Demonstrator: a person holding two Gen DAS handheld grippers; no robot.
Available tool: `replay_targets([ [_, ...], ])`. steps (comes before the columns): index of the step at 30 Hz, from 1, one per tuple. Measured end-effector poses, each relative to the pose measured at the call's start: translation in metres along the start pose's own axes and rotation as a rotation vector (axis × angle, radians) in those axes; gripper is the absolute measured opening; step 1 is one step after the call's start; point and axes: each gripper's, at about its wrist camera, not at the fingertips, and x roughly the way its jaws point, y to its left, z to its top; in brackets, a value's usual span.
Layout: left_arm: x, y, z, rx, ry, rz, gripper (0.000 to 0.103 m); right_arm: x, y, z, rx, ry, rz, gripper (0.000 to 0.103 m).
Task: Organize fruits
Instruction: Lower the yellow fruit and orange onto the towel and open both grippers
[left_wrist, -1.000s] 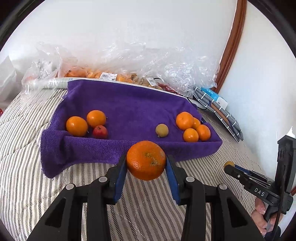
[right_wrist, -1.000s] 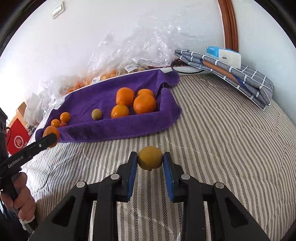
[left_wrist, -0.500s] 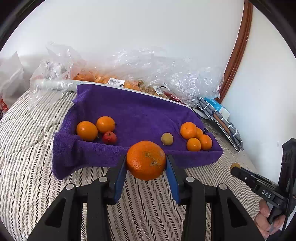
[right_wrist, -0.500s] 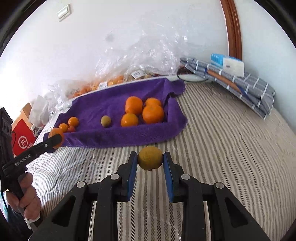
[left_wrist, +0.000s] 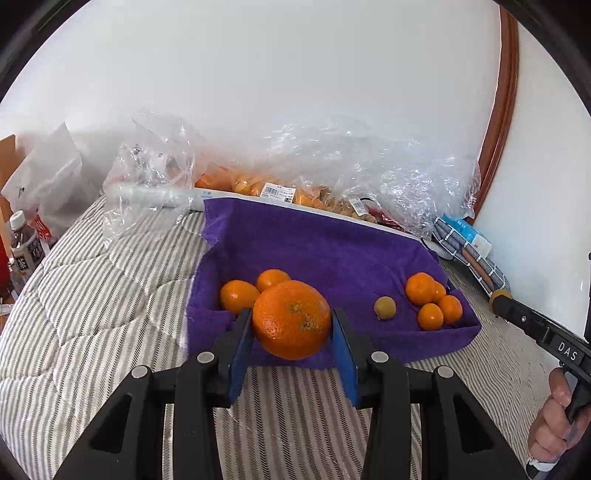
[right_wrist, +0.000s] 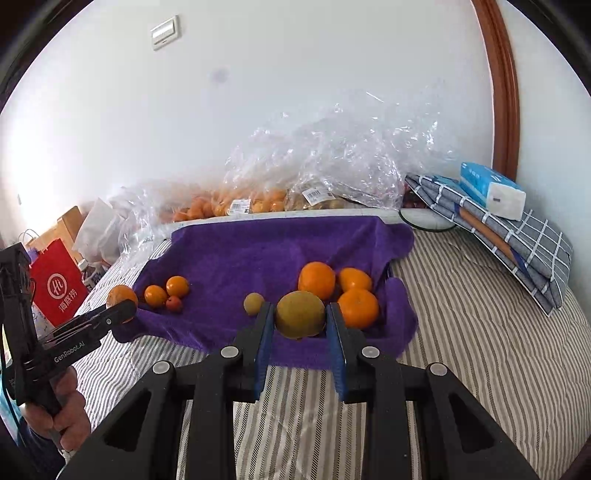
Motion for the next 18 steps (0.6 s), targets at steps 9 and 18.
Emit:
replay_targets([
  [9, 0.016, 0.006, 0.036, 0.027, -0.012, 0.014, 0.039, 0.036, 0.011, 0.02, -0.032, -0.003, 0.047, 0.028],
  [18, 0.068, 0.002, 0.05, -0.008, 0.043, -0.044, 0.039, 0.082, 0.006, 0.028, -0.032, 0.06, 0.071, 0.028],
])
